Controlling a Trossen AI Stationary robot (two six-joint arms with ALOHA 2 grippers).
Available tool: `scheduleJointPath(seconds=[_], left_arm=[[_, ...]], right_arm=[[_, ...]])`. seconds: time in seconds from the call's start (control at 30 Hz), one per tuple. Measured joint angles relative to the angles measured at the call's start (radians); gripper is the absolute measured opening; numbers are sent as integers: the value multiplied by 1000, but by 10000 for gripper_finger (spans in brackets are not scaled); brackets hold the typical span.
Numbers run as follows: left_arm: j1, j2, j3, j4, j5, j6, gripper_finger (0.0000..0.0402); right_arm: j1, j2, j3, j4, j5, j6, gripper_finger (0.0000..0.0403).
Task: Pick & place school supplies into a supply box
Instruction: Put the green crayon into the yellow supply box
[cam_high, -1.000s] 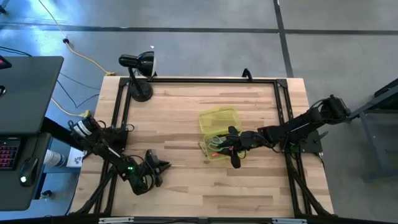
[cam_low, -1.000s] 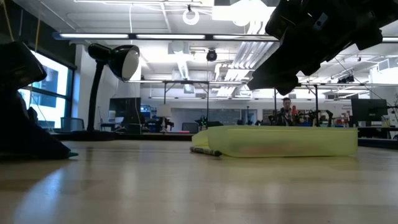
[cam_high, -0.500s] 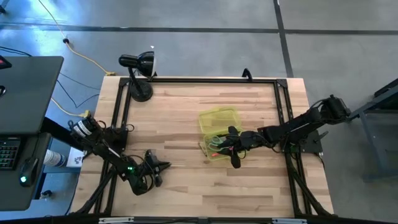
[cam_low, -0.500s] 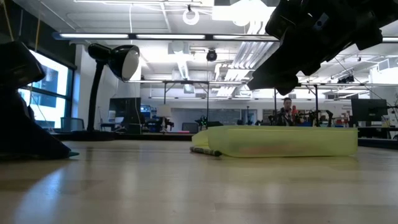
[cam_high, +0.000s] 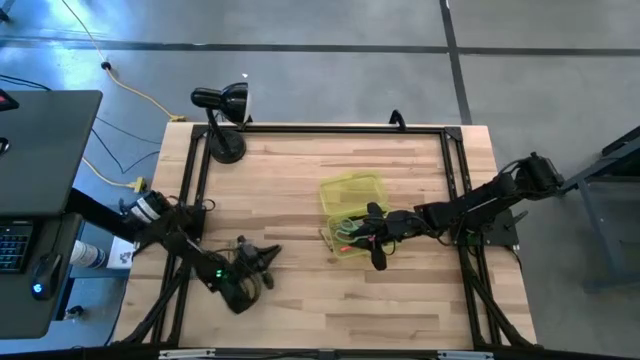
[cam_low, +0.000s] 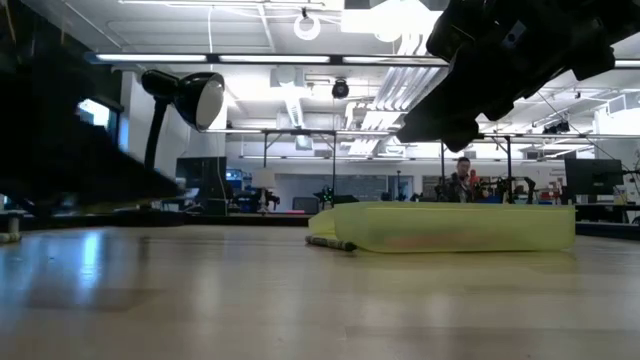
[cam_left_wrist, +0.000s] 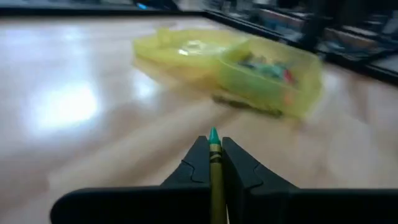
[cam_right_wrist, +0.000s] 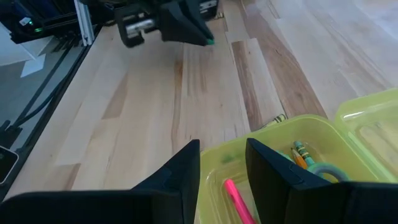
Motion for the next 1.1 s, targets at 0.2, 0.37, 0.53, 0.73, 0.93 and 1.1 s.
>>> scheduleJointPath(seconds=[0.2, 0.37, 0.53, 0.73, 0.93, 1.1], left_arm=[[239, 42, 169, 90, 261, 313, 44], [423, 115, 392, 190, 453, 695, 32], [547, 180, 603, 80, 718, 858, 38], [637, 317, 768, -88, 907, 810, 38], [652, 365, 844, -109, 943, 818, 69], [653, 365, 883, -132, 950, 871, 132]], right_arm=[[0, 0, 0, 14, -8, -26, 107], [3, -3, 0, 4, -19, -16, 107], [27, -58, 0, -103, 32, 32, 107], [106, -217, 0, -309, 325, 56, 107], [168, -308, 0, -408, 348, 54, 107], [189, -299, 0, -407, 356, 54, 107]])
